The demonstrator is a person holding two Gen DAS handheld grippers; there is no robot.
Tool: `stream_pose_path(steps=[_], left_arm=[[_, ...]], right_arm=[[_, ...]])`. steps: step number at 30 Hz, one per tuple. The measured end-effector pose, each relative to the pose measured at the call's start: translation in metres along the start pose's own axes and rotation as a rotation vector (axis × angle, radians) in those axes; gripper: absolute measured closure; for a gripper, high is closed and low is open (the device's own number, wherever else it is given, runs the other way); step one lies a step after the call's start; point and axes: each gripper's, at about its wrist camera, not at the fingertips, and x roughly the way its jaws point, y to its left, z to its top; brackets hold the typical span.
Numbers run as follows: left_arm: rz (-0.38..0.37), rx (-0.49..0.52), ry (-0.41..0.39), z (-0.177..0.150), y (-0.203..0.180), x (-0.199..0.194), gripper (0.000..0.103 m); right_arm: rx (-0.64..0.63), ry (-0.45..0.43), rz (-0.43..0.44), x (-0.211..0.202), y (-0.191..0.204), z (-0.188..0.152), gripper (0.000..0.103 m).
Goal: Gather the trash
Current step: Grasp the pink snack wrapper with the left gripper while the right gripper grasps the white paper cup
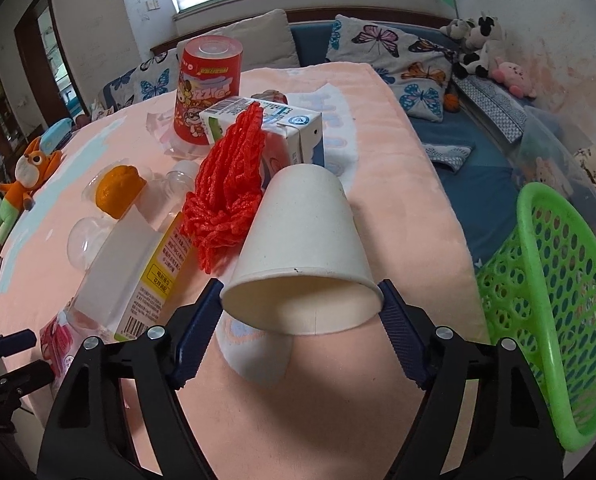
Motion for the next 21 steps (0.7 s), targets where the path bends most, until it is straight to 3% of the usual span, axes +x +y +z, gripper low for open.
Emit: stream_pose_path(steps=[11, 17, 21], left_arm=[[-0.093, -0.091, 0.043, 0.007, 0.002, 0.014, 0.035], [-0.132, -0.117, 0.029, 0.010, 0.005, 0.016, 0.054], [-0.150, -0.113, 0.029, 0.009, 0.006, 0.015, 0.072]], right_arm=[[0.008, -0.034, 0.013, -0.020, -0.004, -0.008, 0.027], [-0.004, -0.048, 0.010, -0.034, -0.002, -0.014, 0.027], [-0.010, -0.058, 0.005, -0.045, 0.001, -0.018, 0.028]])
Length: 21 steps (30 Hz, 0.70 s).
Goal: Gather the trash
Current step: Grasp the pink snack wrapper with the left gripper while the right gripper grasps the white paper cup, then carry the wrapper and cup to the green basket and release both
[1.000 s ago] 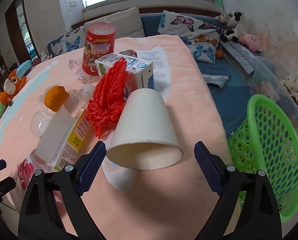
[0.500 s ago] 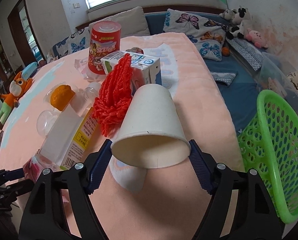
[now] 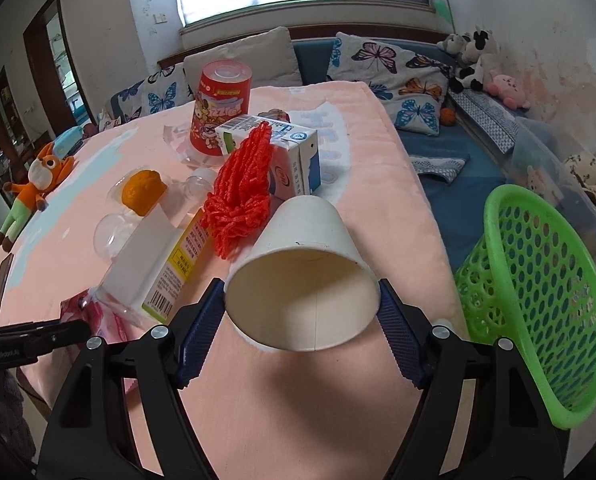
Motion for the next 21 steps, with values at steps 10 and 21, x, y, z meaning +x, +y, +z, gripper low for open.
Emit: stream_pose_path(steps=[10, 21], left_arm=[[-0.029, 0.065, -0.023, -0.005, -0.009, -0.019, 0.096], [-0.067, 0.182, -0.074, 0.007, -0.038, -0.059, 0.097]], right_arm=[[-0.006, -0.019, -0.001, -0.028, 0.003, -0.008, 0.029], [0.027, -0.032, 0.034, -0.062, -0.011, -0.007, 0.030]])
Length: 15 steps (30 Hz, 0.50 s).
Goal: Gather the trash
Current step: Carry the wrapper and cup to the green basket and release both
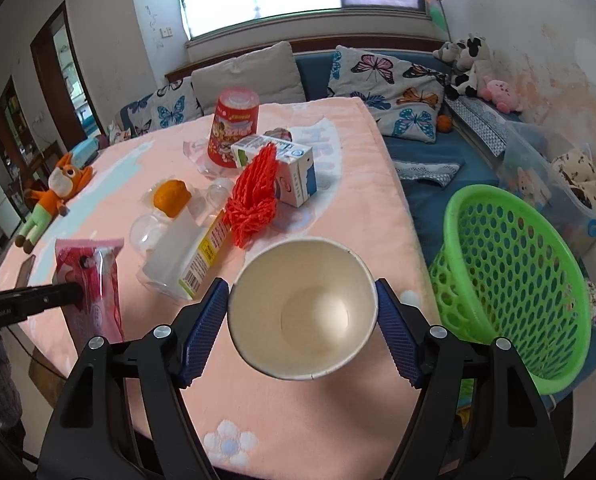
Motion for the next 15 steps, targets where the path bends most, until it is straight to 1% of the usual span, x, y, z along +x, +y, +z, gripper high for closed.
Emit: stream_pose_path(steps=[5, 11, 15], left_arm=[[-0.051, 0.070, -0.021, 0.018, -0.027, -0.011, 0.097], [-0.106, 0.165, -0.021, 0.047, -0.075, 0.003, 0.097], [-0.163, 0.230, -0.010, 0.066, -0.119, 0.021, 0.097]], right_arm=[[0.027, -0.021, 0.015, -0.021, -0.017, 0.008, 0.030], [0.064, -0.072, -0.071, -0.045, -0.060, 0.021, 0.030], [0.099, -0.073, -0.148, -0.047, -0.093, 0.025, 0.030]])
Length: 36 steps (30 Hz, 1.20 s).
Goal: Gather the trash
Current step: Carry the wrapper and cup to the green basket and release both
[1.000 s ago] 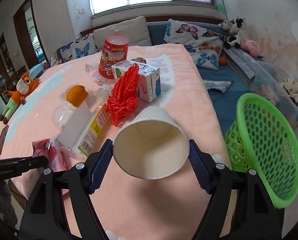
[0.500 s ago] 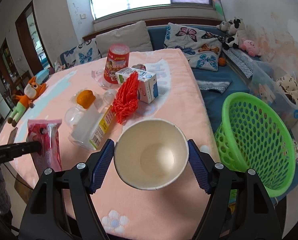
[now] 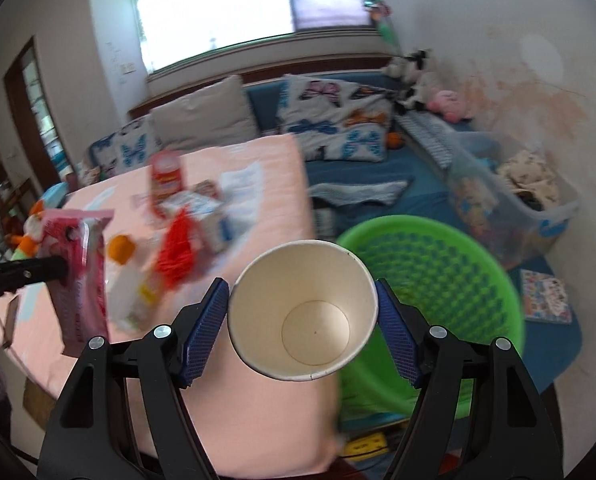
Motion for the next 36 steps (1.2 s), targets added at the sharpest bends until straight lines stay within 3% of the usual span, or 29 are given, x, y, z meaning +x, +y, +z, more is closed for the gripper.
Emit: stream_pose_path(steps=[7, 15, 26, 36], left_arm=[[-0.060, 0.074, 0.029, 0.036, -0.049, 0.046, 0.097], [-0.088, 0.172, 0.062, 0.066, -0.106, 0.096, 0.097], [-0.095, 0.221, 0.158, 0.066, -0.142, 0.169, 0.097], [-0.074, 0.244, 0.214, 0.049, -0.138, 0.199, 0.097]], right_arm=[[0.088, 0.047, -0.117, 0.025, -0.059, -0.006, 0.030], [0.155, 0.133, -0.148, 0.048, -0.090, -0.036, 0.028], [0.187, 0.161, -0.154, 0.054, -0.105, -0.050, 0.026], [0.181, 0.162, -0.147, 0.053, -0.102, -0.055, 0.022]])
